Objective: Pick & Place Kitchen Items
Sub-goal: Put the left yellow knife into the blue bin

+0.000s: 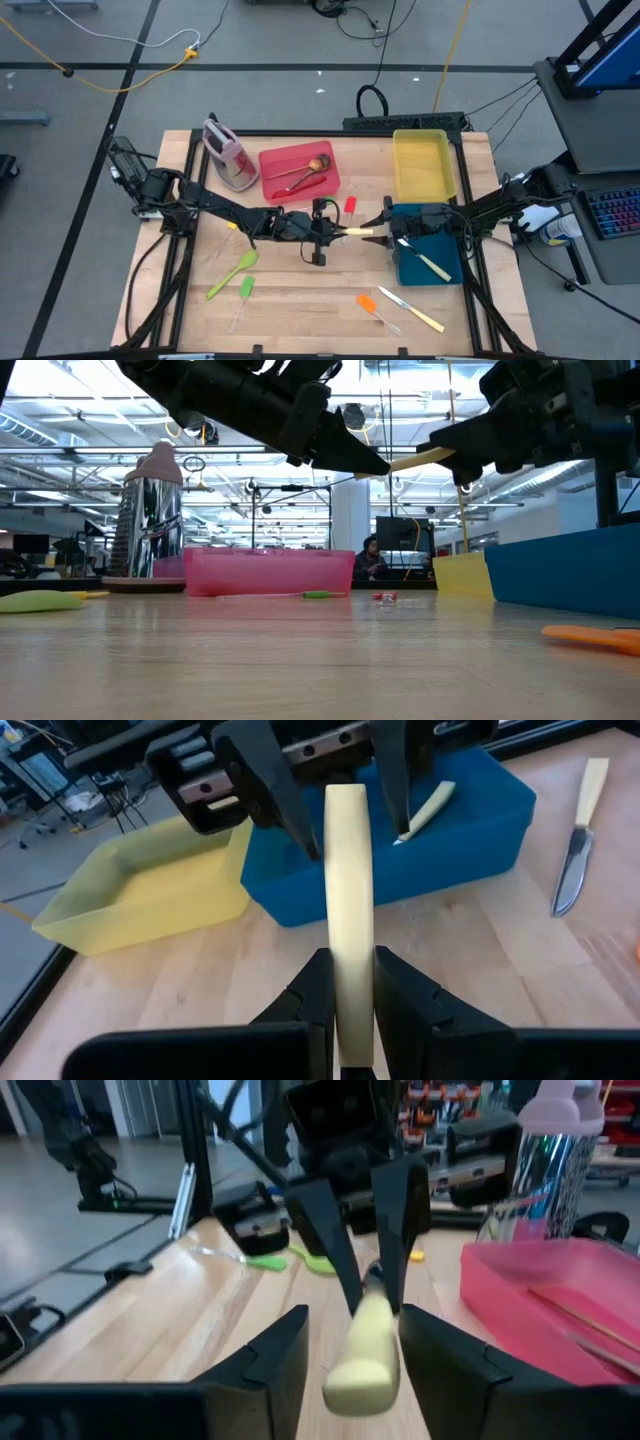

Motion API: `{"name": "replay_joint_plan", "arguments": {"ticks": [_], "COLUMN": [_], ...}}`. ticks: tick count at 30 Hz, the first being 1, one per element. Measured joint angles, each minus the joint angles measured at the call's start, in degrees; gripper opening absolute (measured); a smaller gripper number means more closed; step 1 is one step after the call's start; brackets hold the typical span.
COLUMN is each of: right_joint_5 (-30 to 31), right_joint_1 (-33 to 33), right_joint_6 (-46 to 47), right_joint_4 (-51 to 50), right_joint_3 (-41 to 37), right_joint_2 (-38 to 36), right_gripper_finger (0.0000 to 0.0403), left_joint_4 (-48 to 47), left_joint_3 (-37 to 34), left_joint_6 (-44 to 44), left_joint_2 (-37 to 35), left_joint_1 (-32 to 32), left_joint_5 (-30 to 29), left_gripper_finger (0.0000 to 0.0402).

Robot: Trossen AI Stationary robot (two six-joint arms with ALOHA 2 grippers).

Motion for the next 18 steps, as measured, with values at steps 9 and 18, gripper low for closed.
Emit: {"name": "replay_joint_plan", "arguments": {"ticks": [9, 18], "right_joint_5": [0.93, 0.42], "right_joint_1": [-0.04, -0.04], "right_joint_6": [-0.20, -0.86], "right_joint_4": [-0.97, -0.98], "right_joint_3": [0.00, 0.00], "right_joint_2": [-0.07, -0.07], "right_gripper_finger": [0.0078, 0.0086], "left_joint_4": [0.81, 1.11], "left_joint_3": [-0.02, -0.02], "left_joint_6": [-0.70, -0.55], "left_joint_2": [0.02, 0.02], "left_joint_1": [0.07, 0.03], "left_joint_5": [-0.09, 0.00], "left_gripper_finger": [0.0046, 0.0046]}}
